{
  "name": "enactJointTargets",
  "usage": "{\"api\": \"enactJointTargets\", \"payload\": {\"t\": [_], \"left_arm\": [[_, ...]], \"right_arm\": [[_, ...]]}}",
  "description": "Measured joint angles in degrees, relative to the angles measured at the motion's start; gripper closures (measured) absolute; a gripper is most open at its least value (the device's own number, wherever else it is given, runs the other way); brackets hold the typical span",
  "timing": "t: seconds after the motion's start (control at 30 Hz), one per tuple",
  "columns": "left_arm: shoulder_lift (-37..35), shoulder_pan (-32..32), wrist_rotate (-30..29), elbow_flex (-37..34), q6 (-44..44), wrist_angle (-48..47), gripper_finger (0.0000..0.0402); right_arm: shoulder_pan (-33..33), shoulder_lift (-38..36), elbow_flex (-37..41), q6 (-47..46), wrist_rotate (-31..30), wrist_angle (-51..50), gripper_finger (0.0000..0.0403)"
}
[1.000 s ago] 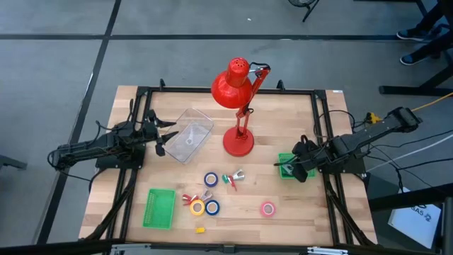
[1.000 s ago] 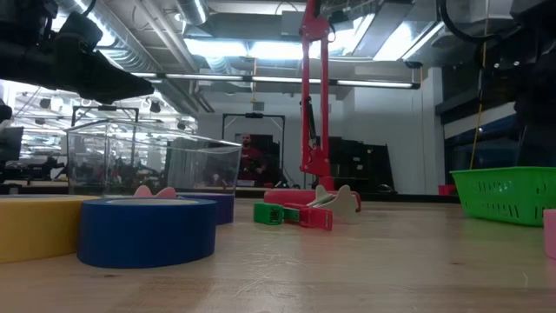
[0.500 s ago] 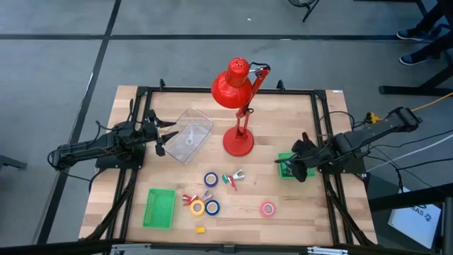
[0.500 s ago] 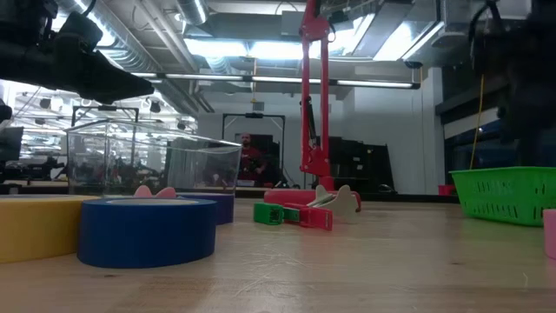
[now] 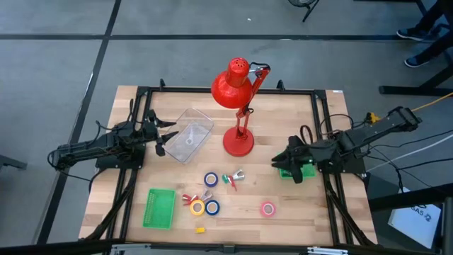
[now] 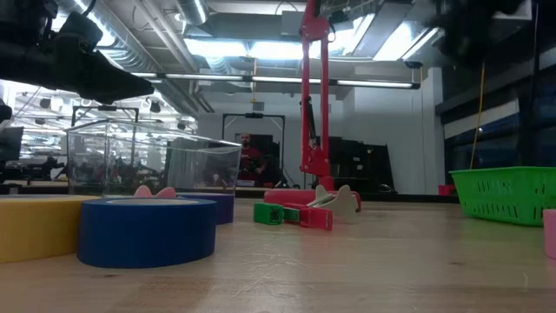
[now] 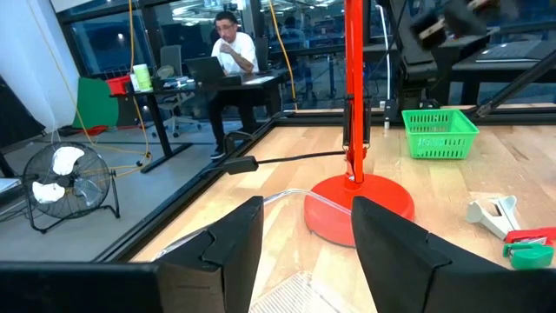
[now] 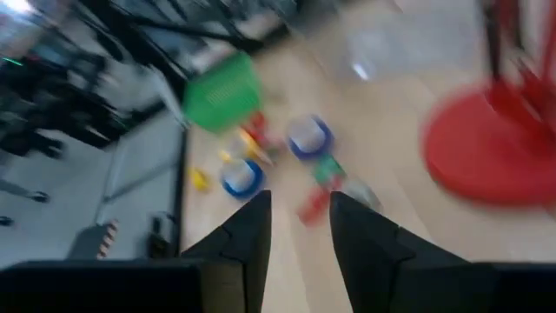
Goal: Pick and place Stapler, Stapler remover, tape
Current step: Put the gray staple remover into the top green basket
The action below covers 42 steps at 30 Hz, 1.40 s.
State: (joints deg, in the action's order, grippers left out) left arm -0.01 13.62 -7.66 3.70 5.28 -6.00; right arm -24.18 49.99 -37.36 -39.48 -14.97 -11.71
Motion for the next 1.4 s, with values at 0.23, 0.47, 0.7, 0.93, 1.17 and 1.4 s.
{"api": "enactJointTargets", "payload": {"t": [0.23, 0.47, 0.7, 0.93, 1.17, 1.4], "left_arm": [[0.0, 0.01, 0.0, 0.0, 0.0, 0.0, 0.0228], [0.0, 0.0, 0.0, 0.0, 0.0, 0.02, 0.0226], [0.0, 0.0, 0.0, 0.01, 0.0, 0.01, 0.0227], [0.0, 0.01, 0.0, 0.0, 0.0, 0.02, 0.0228], [0.0, -0.01, 0.0, 0.0, 0.0, 0.02, 0.0227], [0.0, -0.01, 0.0, 0.0, 0.0, 0.04, 0.0226]], "right_arm": [[0.21, 10.29, -0.04, 6.52, 1.53, 18.32, 0.0283], [3.46, 23.48, -5.53, 4.01, 14.42, 20.37, 0.0283], [4.58, 35.58, -16.99, 10.36, 26.6, 19.7, 0.0283], [4.6, 42.72, -26.28, 13.6, 27.04, 19.59, 0.0283], [4.92, 46.52, -31.01, 24.41, 26.74, 19.57, 0.0283], [5.06, 48.88, -31.15, 34.77, 25.53, 18.23, 0.0283]]}}
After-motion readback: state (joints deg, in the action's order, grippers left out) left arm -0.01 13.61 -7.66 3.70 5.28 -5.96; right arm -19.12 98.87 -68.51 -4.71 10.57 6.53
